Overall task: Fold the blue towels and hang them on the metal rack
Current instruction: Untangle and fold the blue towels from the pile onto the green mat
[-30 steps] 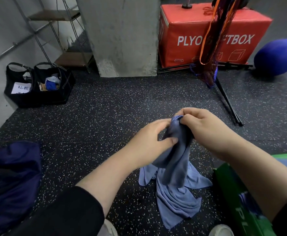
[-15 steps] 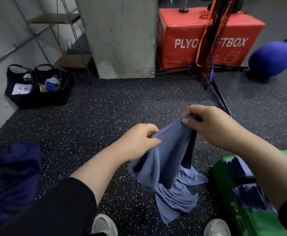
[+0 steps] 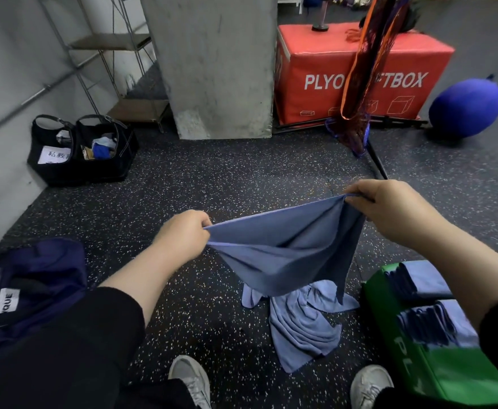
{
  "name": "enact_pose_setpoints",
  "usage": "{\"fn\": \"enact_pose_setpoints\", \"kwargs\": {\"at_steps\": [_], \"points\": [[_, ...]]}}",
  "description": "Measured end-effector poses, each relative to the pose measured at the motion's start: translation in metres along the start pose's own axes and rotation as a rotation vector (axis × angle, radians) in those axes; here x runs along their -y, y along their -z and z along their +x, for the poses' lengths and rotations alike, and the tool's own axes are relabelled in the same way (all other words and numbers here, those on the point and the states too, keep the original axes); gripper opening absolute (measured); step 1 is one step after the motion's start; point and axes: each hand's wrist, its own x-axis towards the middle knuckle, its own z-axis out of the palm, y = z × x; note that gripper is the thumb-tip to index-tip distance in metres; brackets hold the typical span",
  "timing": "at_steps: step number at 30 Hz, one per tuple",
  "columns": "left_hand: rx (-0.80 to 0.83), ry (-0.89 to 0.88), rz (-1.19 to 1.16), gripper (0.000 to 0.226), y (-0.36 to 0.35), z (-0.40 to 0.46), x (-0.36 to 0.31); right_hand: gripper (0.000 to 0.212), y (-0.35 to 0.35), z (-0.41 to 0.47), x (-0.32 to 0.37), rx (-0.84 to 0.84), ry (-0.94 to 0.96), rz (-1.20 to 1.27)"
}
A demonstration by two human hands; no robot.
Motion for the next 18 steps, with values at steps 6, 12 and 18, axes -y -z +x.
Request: {"fn": "enact_pose_setpoints", "kwargs": {"at_steps": [6,12,18], "points": [[0.152,0.191,-0.390,0.025,0.013,-0.004,0.015,0.011,-0.005,-0.009,-0.026,0.062,-0.062,-0.110],[0.292,0.126,-0.808,0.024,0.039,-0.018,0.009,0.010,-0.002,-0.016,-0.037,0.067,-0.104,-0.105],[0.359,0.004,-0.966,0.026,0.045,-0.022,0.009,0.010,0.005,-0.017,-0.042,0.029,-0.160,-0.030]]}}
